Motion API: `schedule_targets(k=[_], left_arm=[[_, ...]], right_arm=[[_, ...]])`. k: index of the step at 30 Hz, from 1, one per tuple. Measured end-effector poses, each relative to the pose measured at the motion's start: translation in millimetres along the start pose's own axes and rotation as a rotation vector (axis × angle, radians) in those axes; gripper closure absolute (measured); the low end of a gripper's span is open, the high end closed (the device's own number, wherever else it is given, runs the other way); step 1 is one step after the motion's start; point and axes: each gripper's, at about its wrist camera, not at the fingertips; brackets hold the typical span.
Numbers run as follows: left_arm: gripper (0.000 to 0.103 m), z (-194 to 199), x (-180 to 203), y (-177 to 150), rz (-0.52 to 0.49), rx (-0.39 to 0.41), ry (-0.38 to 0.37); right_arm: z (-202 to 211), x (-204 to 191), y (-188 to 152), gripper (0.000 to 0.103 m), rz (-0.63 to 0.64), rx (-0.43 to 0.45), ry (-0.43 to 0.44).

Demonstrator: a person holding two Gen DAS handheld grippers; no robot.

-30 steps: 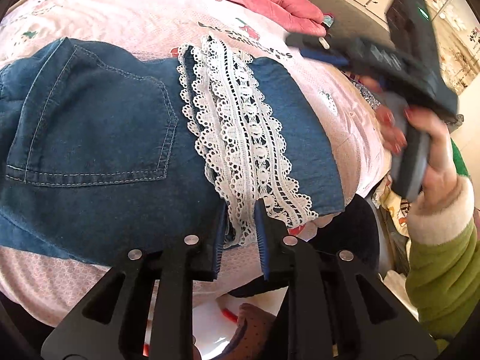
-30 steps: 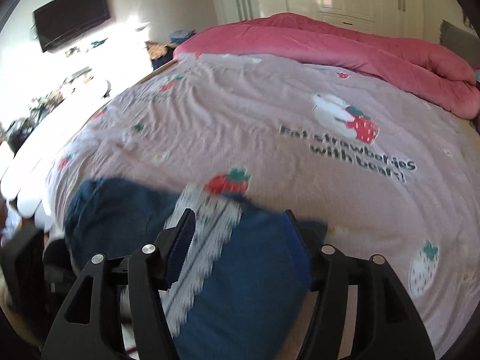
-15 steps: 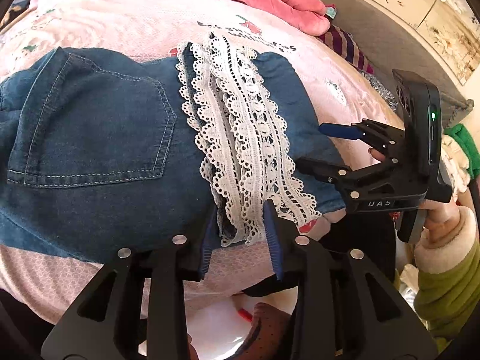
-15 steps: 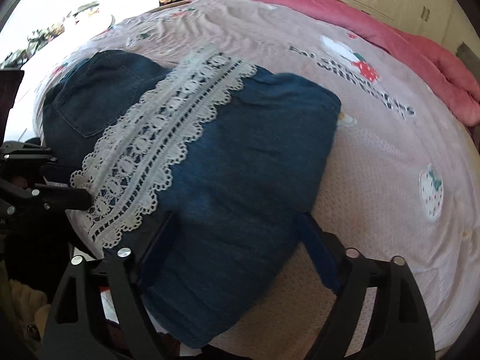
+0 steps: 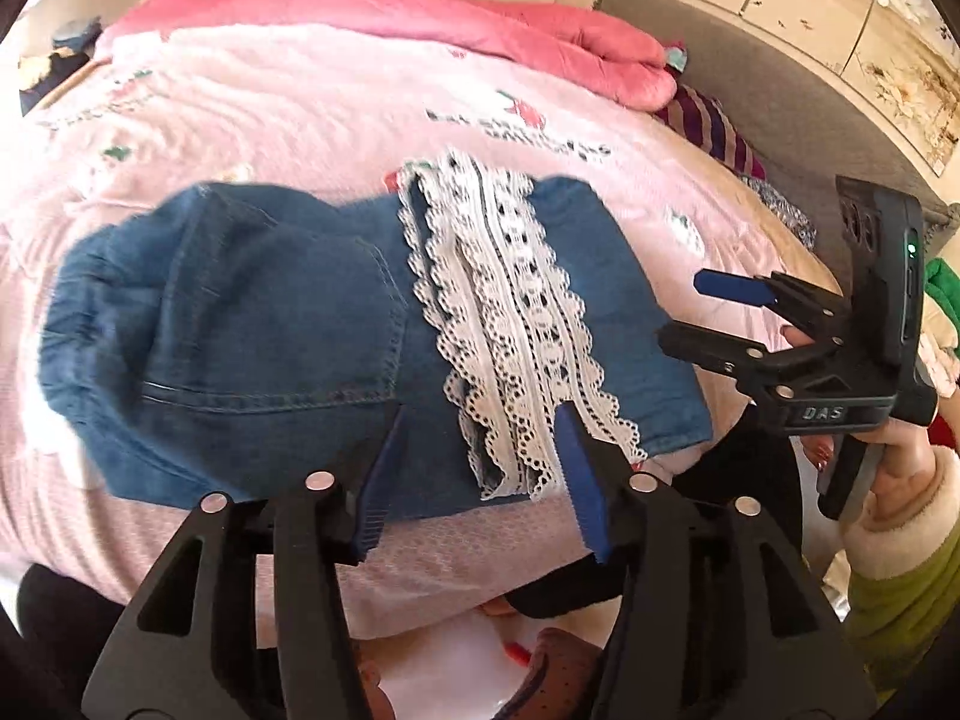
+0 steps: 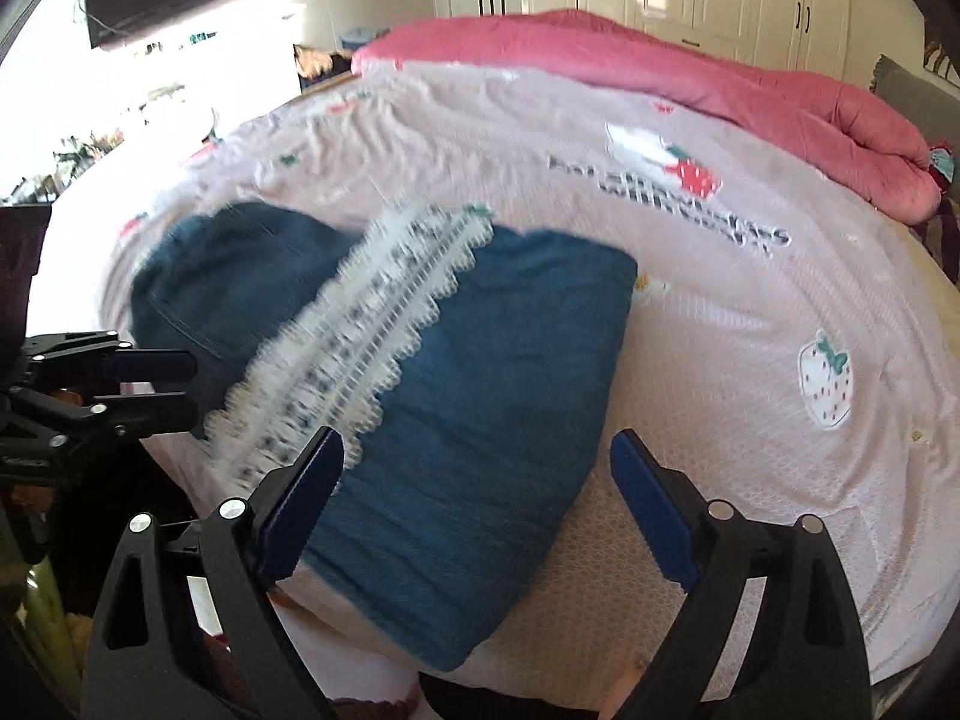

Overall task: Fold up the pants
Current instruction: 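Release the lace hems from both grippers and withdraw them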

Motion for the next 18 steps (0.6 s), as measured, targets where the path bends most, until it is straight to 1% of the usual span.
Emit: schedule_targets(k=[2, 4, 9, 15, 18], left_arm=[[0.051, 6, -1, 1, 0.006, 0.017, 0.008], [0.049, 14, -3, 0, 0.011, 0.032, 0.014], [0.037, 32, -7, -1, 0.014, 0.072, 0.042], [0.027, 48, -16, -2, 0.019, 0.118, 0.102], [0.022, 56, -26, -5, 0.038, 0.135, 0.124]], right_arm=[[4, -3, 3, 0.013, 0.004, 0.011, 0.0], [10, -7, 6, 0.013, 0.012, 0.023, -0.002], [22, -18, 10, 0.011, 0.025, 0.048, -0.003], [28, -34, 21, 0.009, 0.048, 0.059, 0.002], [28, -42, 26, 0.008, 0.059, 0.06, 0.002]])
Point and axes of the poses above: each gripper's, at about its wrist camera, not at the fingertips, and z roughly against the way its jaws point, x to its right, y to its top, and after that the axes turned 1 degree about z, right-handed
